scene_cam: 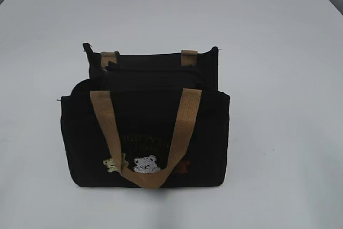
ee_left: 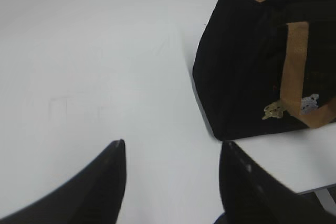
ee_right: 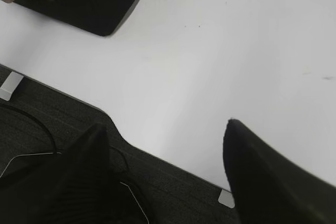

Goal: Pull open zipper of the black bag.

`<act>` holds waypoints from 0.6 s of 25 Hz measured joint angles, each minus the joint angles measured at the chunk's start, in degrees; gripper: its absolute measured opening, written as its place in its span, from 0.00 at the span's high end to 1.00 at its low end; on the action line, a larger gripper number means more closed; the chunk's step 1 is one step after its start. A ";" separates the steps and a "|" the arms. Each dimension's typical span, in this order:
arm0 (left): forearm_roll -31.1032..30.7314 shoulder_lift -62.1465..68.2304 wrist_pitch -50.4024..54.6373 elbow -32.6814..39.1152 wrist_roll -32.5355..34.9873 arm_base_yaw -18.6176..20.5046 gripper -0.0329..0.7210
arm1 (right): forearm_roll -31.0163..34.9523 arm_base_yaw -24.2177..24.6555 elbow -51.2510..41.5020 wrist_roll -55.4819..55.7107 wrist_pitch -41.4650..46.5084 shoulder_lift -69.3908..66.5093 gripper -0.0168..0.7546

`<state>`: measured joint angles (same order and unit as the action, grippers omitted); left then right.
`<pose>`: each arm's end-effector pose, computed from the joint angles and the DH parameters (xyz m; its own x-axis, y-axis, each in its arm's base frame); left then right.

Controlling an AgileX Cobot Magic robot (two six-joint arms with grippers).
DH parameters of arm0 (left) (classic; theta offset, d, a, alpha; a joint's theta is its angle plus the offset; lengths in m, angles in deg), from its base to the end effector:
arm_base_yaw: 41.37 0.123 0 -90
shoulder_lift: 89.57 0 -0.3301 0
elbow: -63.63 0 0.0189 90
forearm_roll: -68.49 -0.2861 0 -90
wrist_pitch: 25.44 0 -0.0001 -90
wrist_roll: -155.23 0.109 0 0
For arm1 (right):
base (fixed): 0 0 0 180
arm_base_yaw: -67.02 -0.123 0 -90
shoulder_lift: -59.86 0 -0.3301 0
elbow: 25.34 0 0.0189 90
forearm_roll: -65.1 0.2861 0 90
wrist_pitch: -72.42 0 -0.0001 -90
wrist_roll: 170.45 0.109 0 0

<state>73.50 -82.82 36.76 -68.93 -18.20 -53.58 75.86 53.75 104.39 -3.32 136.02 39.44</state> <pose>-0.0110 -0.0062 0.2963 -0.4113 0.1642 -0.8966 0.3097 0.9503 0.0320 0.0268 0.0250 0.2761 -0.6200 -0.2879 -0.7299 -0.4346 0.9005 0.0140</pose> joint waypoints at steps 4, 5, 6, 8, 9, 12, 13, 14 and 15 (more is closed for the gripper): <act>0.00 0.05 -0.81 0.64 -0.07 0.00 0.39 | -0.15 0.00 -0.05 0.26 -0.46 0.00 0.29; 0.00 0.05 -0.97 0.64 -0.11 0.00 0.39 | -0.41 0.00 -0.05 0.60 -0.47 0.00 0.29; 0.00 0.05 -1.10 0.64 -0.11 0.00 0.39 | -0.95 0.00 -0.05 1.43 -0.55 0.00 0.29; 0.00 0.05 -1.11 0.64 -0.11 0.00 0.39 | -2.48 0.00 -0.05 3.18 -0.60 0.00 0.29; 0.00 0.05 -1.16 0.64 -0.11 0.00 0.39 | -2.90 0.00 -0.05 3.74 -0.60 0.00 0.29; 0.00 0.05 -1.22 0.64 -0.11 0.00 0.39 | -3.35 0.00 -0.05 4.26 -0.66 0.00 0.29; 0.00 0.05 -1.22 0.64 -0.11 0.00 0.40 | -3.35 0.00 -0.05 4.33 -0.66 0.00 0.29; 0.00 0.05 -1.22 0.64 -0.11 0.00 0.40 | -3.40 0.00 -0.05 4.38 -0.66 0.00 0.29; 0.00 0.05 -1.26 0.64 -0.11 0.00 0.41 | -3.40 0.00 -0.05 4.45 -0.66 0.00 0.29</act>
<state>73.50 -82.77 35.51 -68.29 -18.31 -53.58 72.46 53.75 104.34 1.13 135.36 39.44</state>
